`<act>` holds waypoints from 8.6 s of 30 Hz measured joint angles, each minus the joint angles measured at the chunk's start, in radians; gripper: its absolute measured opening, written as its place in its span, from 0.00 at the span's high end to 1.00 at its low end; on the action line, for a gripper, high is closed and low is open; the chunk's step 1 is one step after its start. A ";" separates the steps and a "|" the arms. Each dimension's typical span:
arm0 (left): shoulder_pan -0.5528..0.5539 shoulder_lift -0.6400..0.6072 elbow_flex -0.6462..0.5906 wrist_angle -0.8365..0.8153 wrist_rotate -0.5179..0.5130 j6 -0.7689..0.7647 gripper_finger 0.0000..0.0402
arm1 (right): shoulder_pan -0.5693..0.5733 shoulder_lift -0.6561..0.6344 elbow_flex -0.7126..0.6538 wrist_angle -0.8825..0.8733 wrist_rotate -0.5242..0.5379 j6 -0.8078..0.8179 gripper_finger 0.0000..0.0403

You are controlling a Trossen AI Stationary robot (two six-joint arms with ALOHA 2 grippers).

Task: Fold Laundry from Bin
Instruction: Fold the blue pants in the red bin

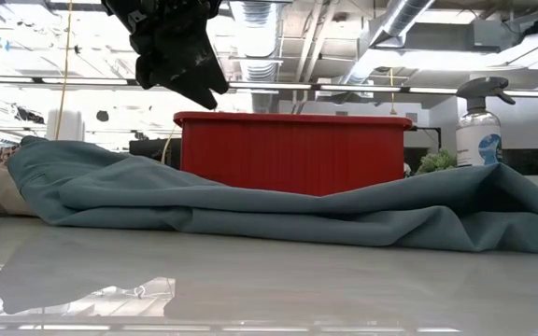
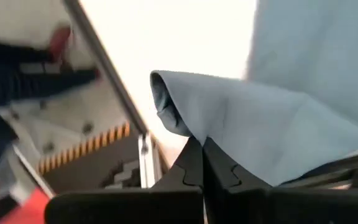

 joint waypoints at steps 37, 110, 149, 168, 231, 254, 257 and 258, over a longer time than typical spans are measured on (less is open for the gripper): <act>0.000 0.000 0.000 0.001 -0.071 -0.073 0.50 | -0.532 -0.172 0.294 0.008 -0.039 -0.797 0.96; 0.038 0.000 0.000 -0.040 -0.129 -0.174 0.50 | -0.977 0.129 0.355 -0.203 -0.279 -1.526 0.28; 0.038 0.000 -0.001 -0.064 -0.120 -0.174 0.50 | -0.717 0.261 -0.128 0.588 0.092 -1.405 0.29; 0.038 0.000 -0.001 -0.083 -0.119 -0.182 0.50 | -0.719 0.295 -0.106 0.586 0.092 -1.382 0.80; -0.100 0.000 -0.001 -0.225 -0.067 -0.349 0.50 | -0.951 0.240 0.065 0.431 -0.086 -1.524 0.35; -0.141 0.001 0.000 -0.243 -0.071 -0.417 0.50 | -0.762 0.402 0.107 0.757 0.069 -1.769 0.34; -0.142 0.001 0.000 -0.250 -0.074 -0.417 0.50 | -0.755 0.461 0.151 0.739 0.071 -1.794 0.34; -0.142 0.001 0.000 -0.254 -0.074 -0.417 0.50 | -0.754 0.481 0.171 0.731 0.074 -1.797 0.34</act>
